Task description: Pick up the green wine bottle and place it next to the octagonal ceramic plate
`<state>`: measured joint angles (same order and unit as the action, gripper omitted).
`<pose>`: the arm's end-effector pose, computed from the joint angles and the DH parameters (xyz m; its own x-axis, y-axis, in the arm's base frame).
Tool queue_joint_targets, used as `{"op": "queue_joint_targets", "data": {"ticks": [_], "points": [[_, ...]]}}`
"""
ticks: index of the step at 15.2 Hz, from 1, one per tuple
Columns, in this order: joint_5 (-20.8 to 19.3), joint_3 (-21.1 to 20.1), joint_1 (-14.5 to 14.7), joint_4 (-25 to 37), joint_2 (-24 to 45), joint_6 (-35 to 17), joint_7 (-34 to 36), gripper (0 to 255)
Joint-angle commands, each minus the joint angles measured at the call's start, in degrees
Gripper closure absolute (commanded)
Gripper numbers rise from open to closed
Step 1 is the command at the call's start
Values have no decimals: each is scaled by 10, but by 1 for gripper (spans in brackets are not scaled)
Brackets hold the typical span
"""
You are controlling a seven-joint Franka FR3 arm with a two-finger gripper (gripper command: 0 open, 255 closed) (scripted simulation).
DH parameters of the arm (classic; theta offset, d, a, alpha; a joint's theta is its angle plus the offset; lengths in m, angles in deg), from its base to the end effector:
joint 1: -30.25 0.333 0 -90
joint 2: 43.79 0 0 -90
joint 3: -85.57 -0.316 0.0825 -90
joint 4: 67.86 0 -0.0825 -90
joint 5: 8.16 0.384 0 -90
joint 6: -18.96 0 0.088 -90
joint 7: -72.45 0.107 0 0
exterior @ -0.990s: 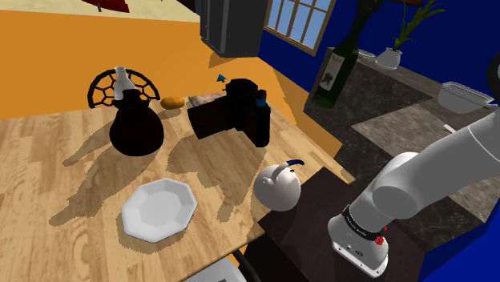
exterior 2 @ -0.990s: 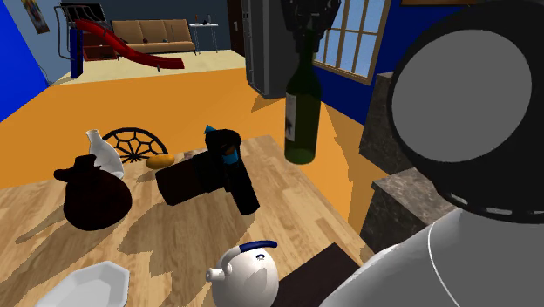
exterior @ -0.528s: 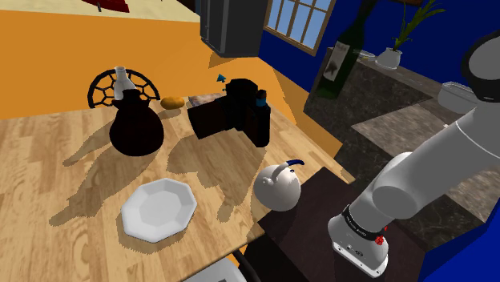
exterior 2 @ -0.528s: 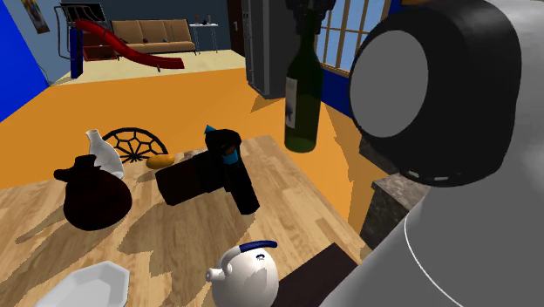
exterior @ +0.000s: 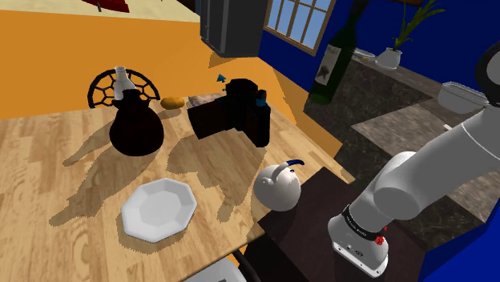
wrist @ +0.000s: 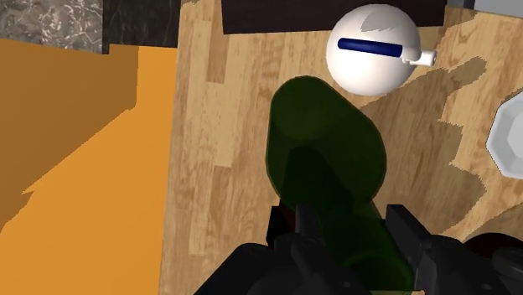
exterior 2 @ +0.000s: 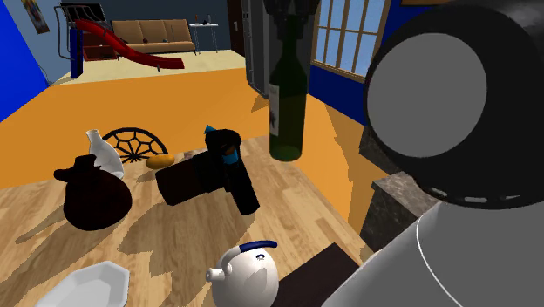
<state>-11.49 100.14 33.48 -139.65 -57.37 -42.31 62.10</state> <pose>0.3720 -0.1097 0.8258 0.9981 -0.0409 0.0460 -0.0409 -0.9992 -0.0012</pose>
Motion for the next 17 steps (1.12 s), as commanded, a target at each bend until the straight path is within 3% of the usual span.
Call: {"op": "queue_joint_targets", "data": {"ticks": [1, 8, 17], "points": [[-3, -22, 8, -64, -33, -31, 33, 255], [9, -91, 29, -218, -94, -121, 131, 255], [36, -168, 57, -345, -113, -228, 238, 255]]}}
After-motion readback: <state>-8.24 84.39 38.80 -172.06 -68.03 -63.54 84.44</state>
